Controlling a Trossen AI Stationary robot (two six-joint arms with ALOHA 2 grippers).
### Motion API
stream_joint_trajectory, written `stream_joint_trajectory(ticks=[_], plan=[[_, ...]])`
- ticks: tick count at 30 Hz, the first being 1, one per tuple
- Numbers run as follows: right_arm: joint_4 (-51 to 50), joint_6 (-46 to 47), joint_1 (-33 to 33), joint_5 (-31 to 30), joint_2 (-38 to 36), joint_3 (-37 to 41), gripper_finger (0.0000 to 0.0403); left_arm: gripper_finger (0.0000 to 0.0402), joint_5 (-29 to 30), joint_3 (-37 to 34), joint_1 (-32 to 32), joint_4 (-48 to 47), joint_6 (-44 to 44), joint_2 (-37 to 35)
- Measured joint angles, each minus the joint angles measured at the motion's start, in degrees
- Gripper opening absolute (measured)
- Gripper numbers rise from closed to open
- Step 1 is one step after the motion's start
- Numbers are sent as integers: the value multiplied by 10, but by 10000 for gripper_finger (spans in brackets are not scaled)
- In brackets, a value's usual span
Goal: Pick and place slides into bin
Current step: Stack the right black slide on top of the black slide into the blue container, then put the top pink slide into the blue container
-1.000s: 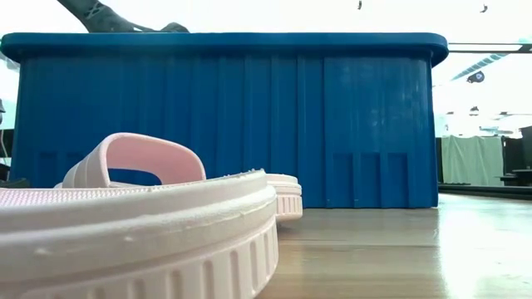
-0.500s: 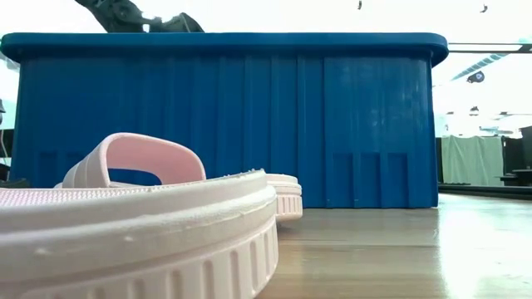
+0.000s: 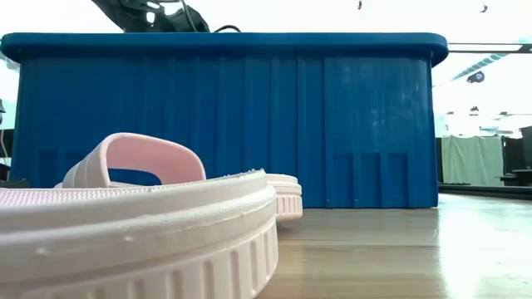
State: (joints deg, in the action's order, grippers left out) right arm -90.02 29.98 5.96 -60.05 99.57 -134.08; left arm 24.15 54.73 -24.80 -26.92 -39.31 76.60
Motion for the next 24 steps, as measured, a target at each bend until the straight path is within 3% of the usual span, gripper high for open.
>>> stream_joint_trajectory(ticks=[11,17,24], plan=[[0,0,0,0,0,0,127,252,-19,73,1,-146,96,0],[0,0,0,0,0,0,127,251,-102,146,5,-234,174,-1],[0,0,0,0,0,0,127,251,-220,239,17,-261,252,-3]])
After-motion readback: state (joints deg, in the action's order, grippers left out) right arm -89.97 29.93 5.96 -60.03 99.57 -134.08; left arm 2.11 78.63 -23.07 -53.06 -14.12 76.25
